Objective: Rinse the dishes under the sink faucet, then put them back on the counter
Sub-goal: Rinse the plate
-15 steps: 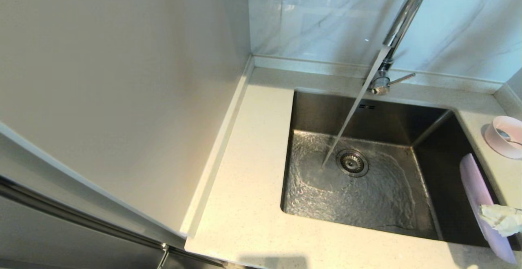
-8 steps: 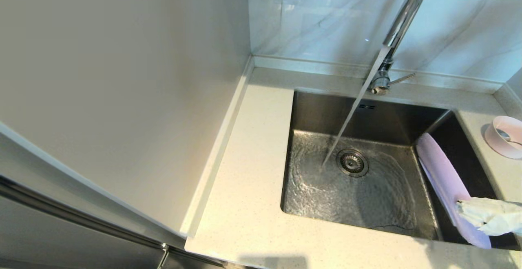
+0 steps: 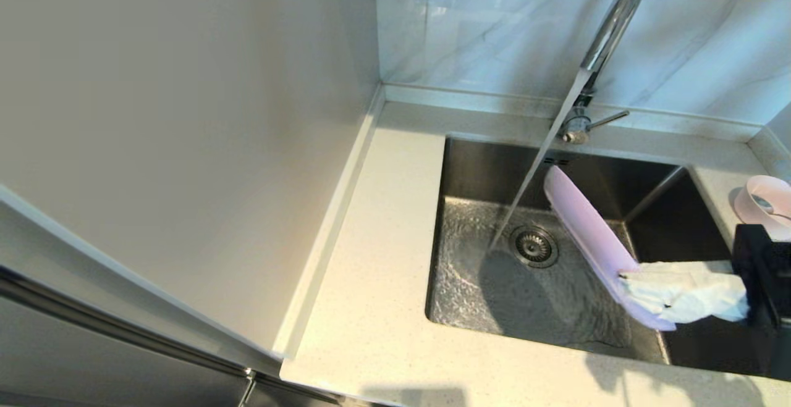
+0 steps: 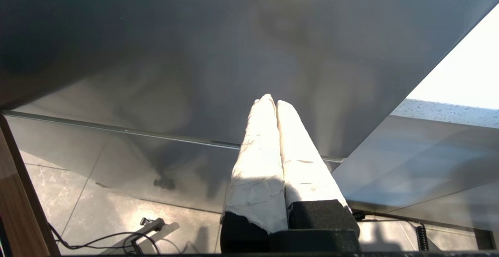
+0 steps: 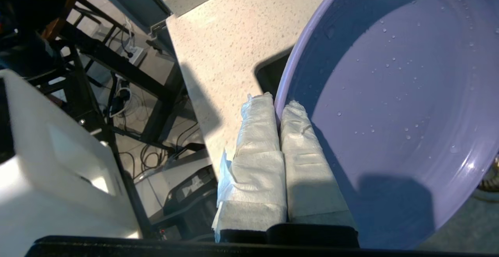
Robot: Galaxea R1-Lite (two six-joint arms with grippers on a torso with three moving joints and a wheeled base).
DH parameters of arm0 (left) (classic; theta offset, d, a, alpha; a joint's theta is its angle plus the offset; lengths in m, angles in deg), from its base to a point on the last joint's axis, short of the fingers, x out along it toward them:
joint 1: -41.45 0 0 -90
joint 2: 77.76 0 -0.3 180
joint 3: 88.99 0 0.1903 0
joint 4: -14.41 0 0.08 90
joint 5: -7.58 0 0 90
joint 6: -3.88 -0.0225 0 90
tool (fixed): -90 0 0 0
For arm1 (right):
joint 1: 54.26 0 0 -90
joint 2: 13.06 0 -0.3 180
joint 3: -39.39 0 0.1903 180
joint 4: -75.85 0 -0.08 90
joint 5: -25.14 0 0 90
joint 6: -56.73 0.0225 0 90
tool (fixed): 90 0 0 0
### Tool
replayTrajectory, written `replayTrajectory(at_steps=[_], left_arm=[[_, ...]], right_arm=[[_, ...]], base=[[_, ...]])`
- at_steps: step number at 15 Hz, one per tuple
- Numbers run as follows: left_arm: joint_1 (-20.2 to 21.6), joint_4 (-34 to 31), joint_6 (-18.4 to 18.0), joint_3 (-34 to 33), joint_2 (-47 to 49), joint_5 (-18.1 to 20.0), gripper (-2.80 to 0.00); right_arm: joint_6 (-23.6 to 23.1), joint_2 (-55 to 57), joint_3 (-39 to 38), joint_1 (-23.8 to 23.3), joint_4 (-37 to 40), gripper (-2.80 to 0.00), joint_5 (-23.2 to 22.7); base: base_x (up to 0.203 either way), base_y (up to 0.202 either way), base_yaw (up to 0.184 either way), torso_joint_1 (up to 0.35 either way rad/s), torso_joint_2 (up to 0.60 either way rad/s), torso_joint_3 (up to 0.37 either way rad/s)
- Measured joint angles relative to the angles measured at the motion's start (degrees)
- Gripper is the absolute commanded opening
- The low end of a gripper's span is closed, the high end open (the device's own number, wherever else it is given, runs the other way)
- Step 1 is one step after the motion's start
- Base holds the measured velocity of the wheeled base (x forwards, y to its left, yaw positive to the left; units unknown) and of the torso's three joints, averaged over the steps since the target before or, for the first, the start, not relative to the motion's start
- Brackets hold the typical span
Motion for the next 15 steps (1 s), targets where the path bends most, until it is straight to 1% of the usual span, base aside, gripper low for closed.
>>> replayTrajectory(at_steps=[3, 8, 10, 13, 15], left_arm=[[0.0, 0.02, -0.04, 0.0, 0.0, -0.02, -2.8], [0.0, 0.02, 0.0, 0.0, 0.0, 0.0, -2.8], [0.0, 0.02, -0.01, 0.0, 0.0, 0.01, -2.8], [0.0, 0.01, 0.0, 0.0, 0.0, 0.01, -2.8], [0.0, 0.02, 0.0, 0.0, 0.0, 0.0, -2.8]], right_arm=[[0.17, 6.02, 5.11, 2.55, -0.02, -2.8, 3.07], [1.42, 14.06, 12.6, 3.26, -0.11, -2.8, 6.08], [3.56, 16.55, 14.39, 3.19, -0.29, -2.8, 8.48], [7.93, 19.8, 16.62, 3.07, -3.79, -2.8, 13.1], [9.74, 21.47, 17.81, 2.56, -4.65, -2.8, 15.22]], base=[[0.0, 0.0, 0.0, 0.0, 0.0, 0.0], [0.0, 0.0, 0.0, 0.0, 0.0, 0.0], [0.0, 0.0, 0.0, 0.0, 0.0, 0.0], [0.0, 0.0, 0.0, 0.0, 0.0, 0.0], [0.0, 0.0, 0.0, 0.0, 0.0, 0.0]])
